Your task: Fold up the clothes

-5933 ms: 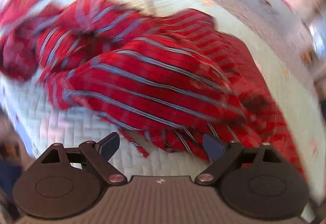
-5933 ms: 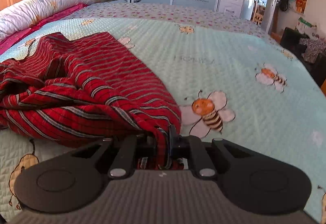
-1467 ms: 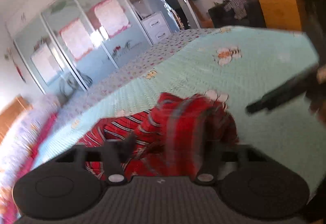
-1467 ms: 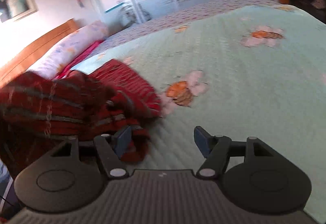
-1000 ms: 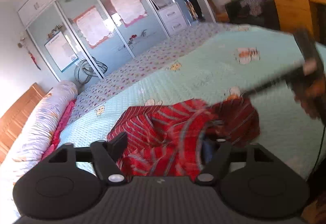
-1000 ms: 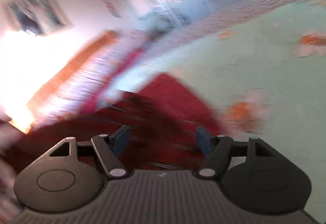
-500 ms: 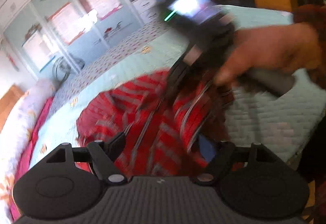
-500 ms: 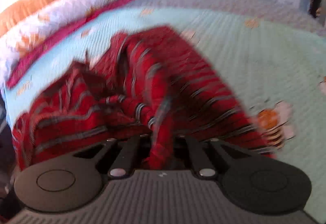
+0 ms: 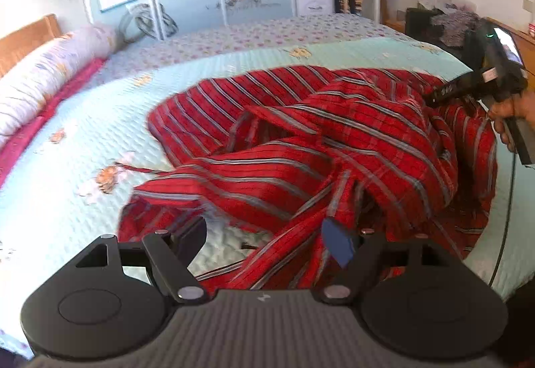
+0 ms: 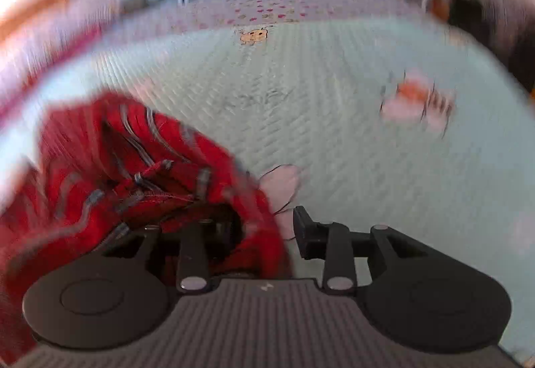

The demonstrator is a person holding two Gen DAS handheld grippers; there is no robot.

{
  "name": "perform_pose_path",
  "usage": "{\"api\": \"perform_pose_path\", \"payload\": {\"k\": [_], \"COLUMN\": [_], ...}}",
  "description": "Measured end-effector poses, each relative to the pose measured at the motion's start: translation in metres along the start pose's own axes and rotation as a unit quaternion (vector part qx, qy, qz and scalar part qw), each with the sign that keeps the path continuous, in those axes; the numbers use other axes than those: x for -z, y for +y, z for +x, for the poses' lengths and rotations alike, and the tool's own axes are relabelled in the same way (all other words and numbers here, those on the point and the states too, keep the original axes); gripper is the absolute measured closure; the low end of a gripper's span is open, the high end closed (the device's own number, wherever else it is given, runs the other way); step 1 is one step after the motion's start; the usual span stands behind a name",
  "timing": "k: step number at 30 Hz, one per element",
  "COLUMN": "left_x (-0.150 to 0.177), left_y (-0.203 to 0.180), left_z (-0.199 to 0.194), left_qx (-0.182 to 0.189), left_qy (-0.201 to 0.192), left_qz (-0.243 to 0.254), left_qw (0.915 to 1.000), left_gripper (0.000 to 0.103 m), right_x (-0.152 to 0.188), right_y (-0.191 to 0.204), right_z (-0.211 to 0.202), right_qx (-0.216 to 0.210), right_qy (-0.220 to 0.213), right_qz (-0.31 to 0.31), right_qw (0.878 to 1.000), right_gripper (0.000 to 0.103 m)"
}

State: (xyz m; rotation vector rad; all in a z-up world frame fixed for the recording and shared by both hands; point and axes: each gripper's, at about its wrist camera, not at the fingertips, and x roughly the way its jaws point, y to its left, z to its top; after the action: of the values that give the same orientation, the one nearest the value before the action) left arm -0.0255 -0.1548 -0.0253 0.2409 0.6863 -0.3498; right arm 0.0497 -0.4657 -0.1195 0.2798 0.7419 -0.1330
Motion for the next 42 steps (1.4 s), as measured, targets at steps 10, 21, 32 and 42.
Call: {"api": "perform_pose_path", "payload": {"k": [10,21,32,42], "left_x": [-0.023,-0.048,-0.162,-0.153], "left_y": [-0.049,-0.057,-0.025,-0.056], "left_z": [0.051,0.025,-0.048,-0.041], "left_qx": [0.144,0.100,0.077,0.122], "left_qy": [0.015,-0.049,-0.155,-0.134], "left_qz": [-0.040,-0.054,-0.052,-0.041], "left_qw": [0.9887,0.9924,0.9835,0.9826], "left_gripper": [0.024,0.096,0.101,0.101], "right_x": [0.056,0.113,0.094,0.056], "right_y": [-0.022,-0.018,0.053,0.131], "right_z": [-0.111,-0.131,-0.163,-0.138], "right_qx": [-0.044,-0.026,-0.092,-0.109], "right_qy": [-0.157,-0.099,-0.161,-0.153], "right_qz": [0.095,0.075,-0.120,-0.274], "right_qw": [0.982,0.992,0.975,0.943], "right_gripper": [0.042,0.039,0.034,0.034]}}
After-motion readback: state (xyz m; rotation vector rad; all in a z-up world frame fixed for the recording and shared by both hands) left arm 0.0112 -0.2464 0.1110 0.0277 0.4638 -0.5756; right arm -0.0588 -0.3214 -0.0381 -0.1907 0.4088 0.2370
